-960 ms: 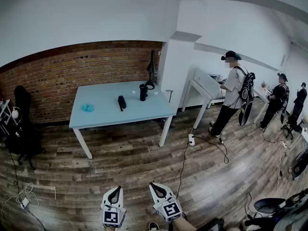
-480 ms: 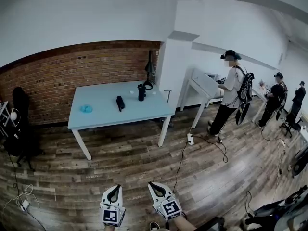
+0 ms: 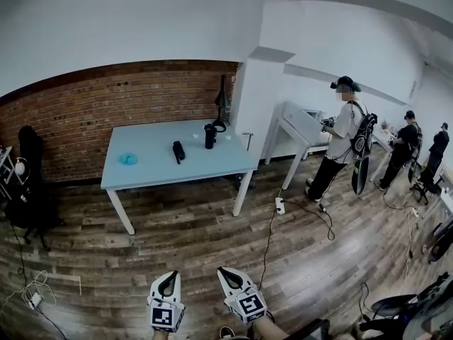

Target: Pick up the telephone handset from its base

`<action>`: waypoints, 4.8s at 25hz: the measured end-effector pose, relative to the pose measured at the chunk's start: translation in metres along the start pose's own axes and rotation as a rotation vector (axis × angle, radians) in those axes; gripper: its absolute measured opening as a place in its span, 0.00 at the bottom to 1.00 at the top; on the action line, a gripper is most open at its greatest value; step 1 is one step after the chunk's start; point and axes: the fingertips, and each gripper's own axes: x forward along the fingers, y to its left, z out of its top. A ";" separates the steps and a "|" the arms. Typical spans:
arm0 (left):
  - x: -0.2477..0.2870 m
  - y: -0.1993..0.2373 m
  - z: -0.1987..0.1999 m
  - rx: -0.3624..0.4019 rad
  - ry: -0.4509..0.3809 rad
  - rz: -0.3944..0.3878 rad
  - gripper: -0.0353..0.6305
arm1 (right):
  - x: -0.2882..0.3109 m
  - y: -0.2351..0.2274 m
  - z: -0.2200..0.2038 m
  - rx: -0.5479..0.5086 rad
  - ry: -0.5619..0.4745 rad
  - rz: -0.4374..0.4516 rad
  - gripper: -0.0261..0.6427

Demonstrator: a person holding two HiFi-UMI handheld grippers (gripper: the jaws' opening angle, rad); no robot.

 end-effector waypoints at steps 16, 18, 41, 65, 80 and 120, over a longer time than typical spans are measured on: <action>-0.038 0.032 -0.008 -0.059 -0.008 -0.023 0.09 | 0.010 0.049 0.006 0.000 0.018 -0.010 0.06; -0.040 0.034 -0.007 -0.066 -0.005 -0.027 0.09 | 0.007 0.052 0.007 0.003 0.020 -0.017 0.06; 0.102 -0.010 -0.025 -0.040 0.067 0.035 0.09 | 0.062 -0.098 -0.043 0.134 0.008 0.064 0.06; 0.229 0.157 -0.036 -0.124 0.029 -0.111 0.09 | 0.251 -0.124 -0.011 0.036 0.035 -0.051 0.06; 0.345 0.213 -0.068 -0.093 0.133 -0.037 0.09 | 0.359 -0.209 -0.044 0.090 0.034 0.008 0.06; 0.635 0.444 -0.078 -0.121 0.139 -0.137 0.09 | 0.708 -0.331 -0.045 0.078 0.097 0.018 0.06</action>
